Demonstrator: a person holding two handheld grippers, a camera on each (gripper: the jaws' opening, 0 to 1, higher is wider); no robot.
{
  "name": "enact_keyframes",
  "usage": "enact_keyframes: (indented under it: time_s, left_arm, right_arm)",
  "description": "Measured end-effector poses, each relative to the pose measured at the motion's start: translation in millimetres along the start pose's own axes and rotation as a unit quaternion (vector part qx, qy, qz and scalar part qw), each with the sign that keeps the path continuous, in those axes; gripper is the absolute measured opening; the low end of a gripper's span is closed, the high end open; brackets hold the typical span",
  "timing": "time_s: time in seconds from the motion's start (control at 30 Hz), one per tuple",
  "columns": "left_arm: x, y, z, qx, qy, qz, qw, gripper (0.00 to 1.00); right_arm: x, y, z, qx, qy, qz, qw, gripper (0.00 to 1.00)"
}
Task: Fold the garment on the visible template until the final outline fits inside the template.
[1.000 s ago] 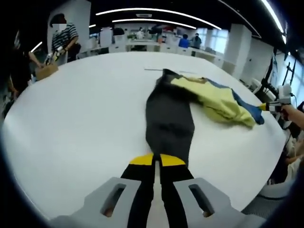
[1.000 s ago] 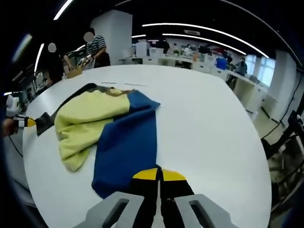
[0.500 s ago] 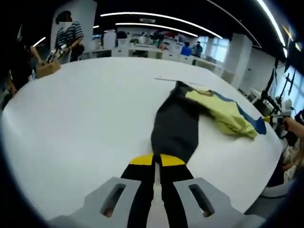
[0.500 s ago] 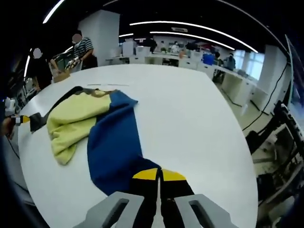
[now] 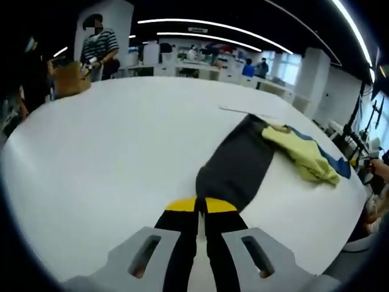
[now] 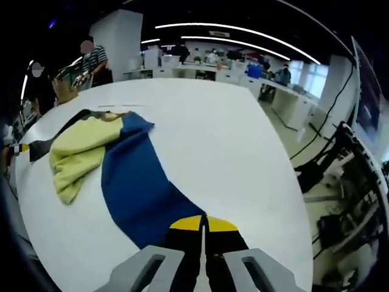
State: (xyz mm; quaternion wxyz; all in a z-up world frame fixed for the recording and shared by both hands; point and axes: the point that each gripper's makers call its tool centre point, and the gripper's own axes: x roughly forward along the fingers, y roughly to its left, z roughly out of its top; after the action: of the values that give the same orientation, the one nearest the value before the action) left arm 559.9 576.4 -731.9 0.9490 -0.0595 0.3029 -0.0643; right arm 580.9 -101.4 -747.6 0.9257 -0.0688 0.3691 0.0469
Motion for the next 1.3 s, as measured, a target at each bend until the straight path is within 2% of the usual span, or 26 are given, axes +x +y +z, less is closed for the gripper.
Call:
enact_keyframes:
  time_s: [0.1, 0.17, 0.27, 0.43, 0.6, 0.7, 0.83, 0.97, 1.07, 1.1, 1.13, 1.3]
  left_arm:
    - [3, 6.9, -1.6, -0.001, 0.006, 0.001, 1.0, 0.0]
    - [6, 7.1, -3.2, -0.028, 0.012, -0.012, 0.9995, 0.0]
    - [9, 17.1, -2.9, -0.008, 0.02, -0.002, 0.9998, 0.0]
    - [11, 25.8, 1.6, -0.014, 0.027, -0.003, 0.9995, 0.0]
    - [13, 33.0, 5.2, 0.0, 0.035, 0.007, 0.9994, 0.0]
    - [15, 45.0, 4.7, 0.047, 0.058, 0.024, 0.9969, 0.0]
    - [19, 51.0, 11.4, 0.03, 0.059, 0.024, 0.9975, 0.0]
    - [23, 57.2, 12.9, 0.037, 0.068, 0.025, 0.9967, 0.0]
    - [27, 59.0, 11.1, 0.035, 0.078, 0.01, 0.9963, 0.0]
    - [28, 62.1, 6.6, 0.026, 0.093, 0.002, 0.9953, 0.0]
    - [28, 67.4, 5.8, 0.021, 0.097, 0.008, 0.995, 0.0]
    - [28, 74.9, 12.0, 0.007, 0.084, 0.011, 0.9964, 0.0]
  right_arm:
    - [1, -8, -1.5, 0.006, 0.003, -0.003, 1.0, 0.0]
    - [1, -16, -2.1, 0.011, 0.005, -0.011, 0.9999, 0.0]
    - [0, -27, -3.5, 0.012, 0.008, -0.021, 0.9997, 0.0]
    - [-2, -43, -5.8, 0.004, 0.02, -0.041, 0.9989, 0.0]
    - [0, -53, -5.9, -0.014, 0.027, -0.059, 0.9978, 0.0]
    - [3, -62, -6.7, -0.031, 0.036, -0.07, 0.9965, 0.0]
    - [8, -77, -8.4, -0.043, 0.047, -0.091, 0.9938, 0.0]
    - [12, -92, -12.8, -0.029, 0.059, -0.106, 0.9922, 0.0]
    - [14, -97, -13.0, -0.022, 0.062, -0.108, 0.992, 0.0]
    - [15, -98, -13.9, -0.006, 0.062, -0.109, 0.992, 0.0]
    - [15, -98, -13.8, 0.008, 0.058, -0.111, 0.992, 0.0]
    - [19, -101, -14.5, -0.002, 0.065, -0.115, 0.9912, 0.0]
